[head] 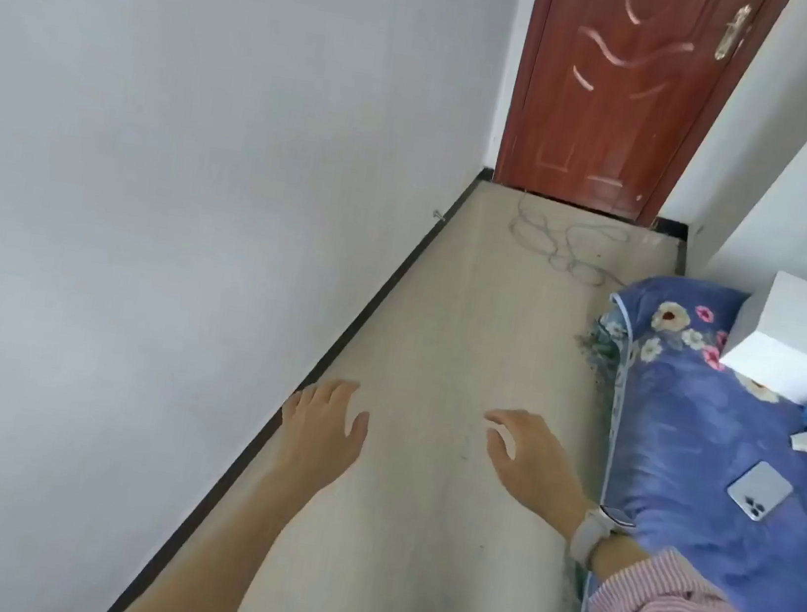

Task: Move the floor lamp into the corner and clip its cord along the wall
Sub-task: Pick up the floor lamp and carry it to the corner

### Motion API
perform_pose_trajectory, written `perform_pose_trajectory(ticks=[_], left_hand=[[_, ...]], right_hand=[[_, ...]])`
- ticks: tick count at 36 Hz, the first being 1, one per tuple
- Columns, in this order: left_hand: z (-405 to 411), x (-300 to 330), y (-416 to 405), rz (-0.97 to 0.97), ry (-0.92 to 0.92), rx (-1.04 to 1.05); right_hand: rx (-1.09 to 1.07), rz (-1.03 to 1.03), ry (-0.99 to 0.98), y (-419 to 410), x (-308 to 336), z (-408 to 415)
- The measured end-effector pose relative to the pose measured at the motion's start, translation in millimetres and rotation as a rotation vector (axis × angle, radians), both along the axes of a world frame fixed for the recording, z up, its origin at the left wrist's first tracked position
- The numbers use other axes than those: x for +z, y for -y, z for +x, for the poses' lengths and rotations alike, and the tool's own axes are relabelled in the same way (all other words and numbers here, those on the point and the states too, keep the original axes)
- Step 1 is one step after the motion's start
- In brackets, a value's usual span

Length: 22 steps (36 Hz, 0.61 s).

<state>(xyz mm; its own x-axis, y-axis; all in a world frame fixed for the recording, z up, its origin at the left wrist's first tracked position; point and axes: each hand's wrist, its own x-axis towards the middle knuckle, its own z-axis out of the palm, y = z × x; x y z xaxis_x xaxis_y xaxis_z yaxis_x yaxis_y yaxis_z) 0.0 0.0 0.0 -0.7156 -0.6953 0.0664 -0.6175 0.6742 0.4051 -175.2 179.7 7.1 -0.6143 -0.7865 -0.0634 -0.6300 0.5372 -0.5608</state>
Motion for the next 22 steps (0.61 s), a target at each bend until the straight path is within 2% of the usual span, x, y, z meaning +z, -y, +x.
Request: perform_pose_trajectory(ticks=[4, 8, 17, 22], left_hand=[[-41.8, -24.3, 17.3, 0.024, 0.044, -0.031], [-108.4, -45.9, 42.7, 0.053, 0.066, -0.073], [-341.9, -44.1, 99.8, 0.118, 0.086, -0.111], [-452.5, -38.3, 129.1, 0.021, 0.135, -0.224]], right_hand=[[-0.064, 0.057, 0.086, 5.8, -29.6, -34.8], [-0.123, 0.085, 0.088, 21.7, -54.6, -93.7], [-0.266, 0.074, 0.097, 84.8, -53.6, -294.4], [-0.238, 0.162, 0.032, 121.8, -42.9, -392.6]])
